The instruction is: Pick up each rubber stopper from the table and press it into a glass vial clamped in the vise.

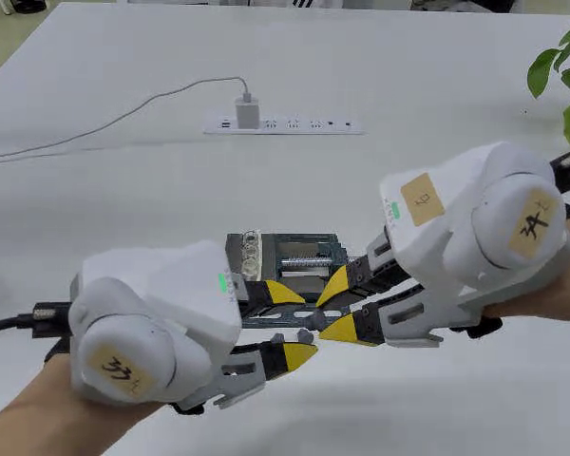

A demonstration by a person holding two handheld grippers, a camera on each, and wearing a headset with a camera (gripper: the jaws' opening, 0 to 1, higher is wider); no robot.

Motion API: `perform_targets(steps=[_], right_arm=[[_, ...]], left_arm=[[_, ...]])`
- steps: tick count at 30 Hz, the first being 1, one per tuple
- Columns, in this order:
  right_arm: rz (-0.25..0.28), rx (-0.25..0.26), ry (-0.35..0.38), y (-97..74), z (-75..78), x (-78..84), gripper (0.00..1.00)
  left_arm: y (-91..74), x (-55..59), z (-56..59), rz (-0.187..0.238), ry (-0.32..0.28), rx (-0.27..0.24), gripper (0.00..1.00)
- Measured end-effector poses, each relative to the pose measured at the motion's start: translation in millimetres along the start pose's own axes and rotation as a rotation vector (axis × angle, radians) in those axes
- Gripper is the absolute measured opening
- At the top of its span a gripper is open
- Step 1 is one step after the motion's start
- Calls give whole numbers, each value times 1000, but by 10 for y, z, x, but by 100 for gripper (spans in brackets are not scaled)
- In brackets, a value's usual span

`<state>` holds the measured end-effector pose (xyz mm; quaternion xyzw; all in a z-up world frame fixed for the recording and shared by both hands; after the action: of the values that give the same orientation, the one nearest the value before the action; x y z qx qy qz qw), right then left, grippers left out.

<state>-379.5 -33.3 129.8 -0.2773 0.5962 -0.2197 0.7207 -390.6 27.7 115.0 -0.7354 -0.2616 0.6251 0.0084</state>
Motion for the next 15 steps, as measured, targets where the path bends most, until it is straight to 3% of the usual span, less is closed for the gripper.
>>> perform_targets(steps=[15], right_arm=[[-33, -35, -11, 15, -66, 55, 9]], left_arm=[[41, 18, 82, -11, 10, 33, 6]])
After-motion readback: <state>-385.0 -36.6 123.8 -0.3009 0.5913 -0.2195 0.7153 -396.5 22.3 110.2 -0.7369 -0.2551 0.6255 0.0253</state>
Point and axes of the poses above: the centre of the closed fingertips' face, and the gripper's own axes: y roughly forward along the fingers, z roughly to its right, x roughly out of its underside, the point moved 5 cm from there along -y, roughly backward along the fingers, and after that the axes turned 11 degrees about z, right-handed, at the moved point
